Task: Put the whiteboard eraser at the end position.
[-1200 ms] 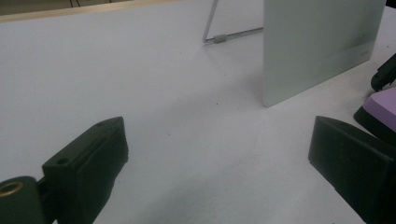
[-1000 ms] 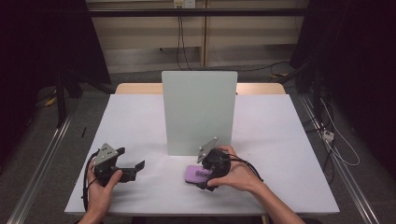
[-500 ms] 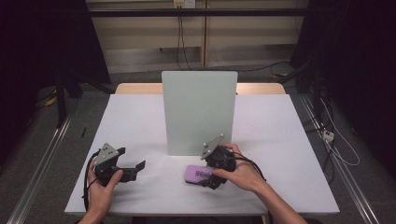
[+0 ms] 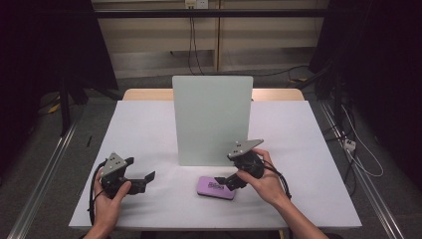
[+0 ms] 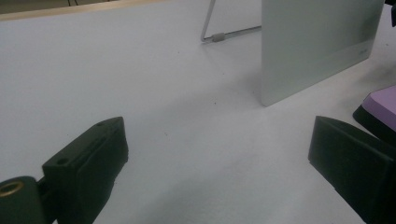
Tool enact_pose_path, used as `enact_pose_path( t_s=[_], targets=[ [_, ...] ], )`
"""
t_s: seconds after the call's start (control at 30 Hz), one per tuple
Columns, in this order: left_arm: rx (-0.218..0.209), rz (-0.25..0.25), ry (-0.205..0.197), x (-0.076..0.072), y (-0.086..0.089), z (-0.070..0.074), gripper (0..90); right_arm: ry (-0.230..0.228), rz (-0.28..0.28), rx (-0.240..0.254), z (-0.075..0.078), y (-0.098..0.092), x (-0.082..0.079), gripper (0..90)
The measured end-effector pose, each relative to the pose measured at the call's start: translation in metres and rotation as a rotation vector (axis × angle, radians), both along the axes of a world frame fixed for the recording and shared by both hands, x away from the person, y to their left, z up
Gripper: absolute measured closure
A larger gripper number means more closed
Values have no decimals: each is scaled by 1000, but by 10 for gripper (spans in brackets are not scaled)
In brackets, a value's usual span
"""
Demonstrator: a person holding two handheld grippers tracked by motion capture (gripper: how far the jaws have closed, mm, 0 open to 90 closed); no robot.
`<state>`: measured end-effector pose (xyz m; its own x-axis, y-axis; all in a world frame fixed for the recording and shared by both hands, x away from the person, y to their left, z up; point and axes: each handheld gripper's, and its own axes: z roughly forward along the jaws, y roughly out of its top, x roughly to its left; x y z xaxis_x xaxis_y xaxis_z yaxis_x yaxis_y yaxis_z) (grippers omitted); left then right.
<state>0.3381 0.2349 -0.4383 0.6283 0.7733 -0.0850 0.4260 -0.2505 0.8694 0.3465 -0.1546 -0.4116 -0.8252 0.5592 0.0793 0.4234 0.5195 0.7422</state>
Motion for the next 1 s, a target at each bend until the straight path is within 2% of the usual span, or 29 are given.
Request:
enact_pose_path(
  t_s=[0.13, 0.3, 0.5, 0.7, 1.0],
  targets=[
    [-4, 2, -1, 0, 0, 0, 47, -11, -63, 41, 0, -8, -2, 97],
    [-12, 0, 3, -1, -1, 0, 47, -23, -180, 40, -5, -16, -8, 83],
    [2, -9, 9, -1, -2, 0, 47, -53, -244, 40, -10, -25, -14, 81],
    [-3, -1, 5, -1, 0, 1, 47, -90, -297, 69, -11, -39, -20, 81],
    [-15, 13, 5, -1, 3, 1, 47, -78, -368, 90, -17, -65, -28, 80]
  ],
)
